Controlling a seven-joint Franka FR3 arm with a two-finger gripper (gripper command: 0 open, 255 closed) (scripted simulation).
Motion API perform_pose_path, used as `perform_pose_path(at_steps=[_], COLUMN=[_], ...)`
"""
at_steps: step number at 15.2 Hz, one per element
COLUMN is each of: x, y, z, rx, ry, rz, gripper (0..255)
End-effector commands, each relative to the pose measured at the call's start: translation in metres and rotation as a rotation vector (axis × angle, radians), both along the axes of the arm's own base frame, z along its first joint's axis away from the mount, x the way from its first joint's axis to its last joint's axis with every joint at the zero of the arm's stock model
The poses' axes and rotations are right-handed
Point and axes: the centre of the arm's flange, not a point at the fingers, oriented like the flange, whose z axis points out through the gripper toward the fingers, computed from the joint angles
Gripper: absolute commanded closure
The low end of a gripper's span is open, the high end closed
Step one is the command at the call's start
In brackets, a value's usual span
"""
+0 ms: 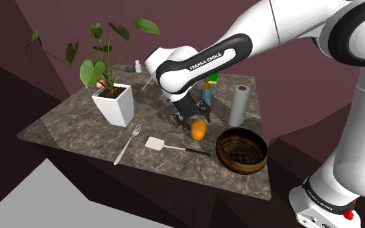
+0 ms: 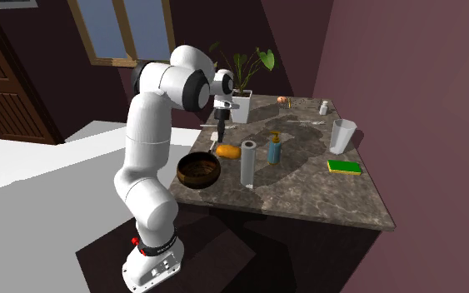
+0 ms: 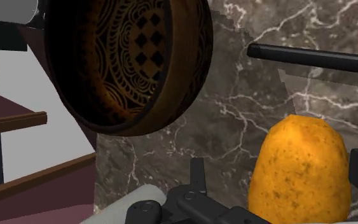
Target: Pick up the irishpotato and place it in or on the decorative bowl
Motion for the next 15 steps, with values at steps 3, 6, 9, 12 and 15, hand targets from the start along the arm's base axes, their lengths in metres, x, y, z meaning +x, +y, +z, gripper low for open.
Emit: perform_pose_path(at_steps=[3, 6, 9, 12, 15], x=[0.044, 0.037, 0.03, 0.026, 0.026], y=[0.009, 0.005, 0.0, -0.002, -0.002], z=[-0.035, -0.048, -0.062, -0.068, -0.068], rx=[-0.063, -0.063, -0.063, -0.063, -0.063], ry=[0.015, 0.015, 0.015, 0.015, 0.015], rz=[-0.123, -0.123, -0.123, -0.123, -0.123], gripper=[0, 0, 0, 0, 0])
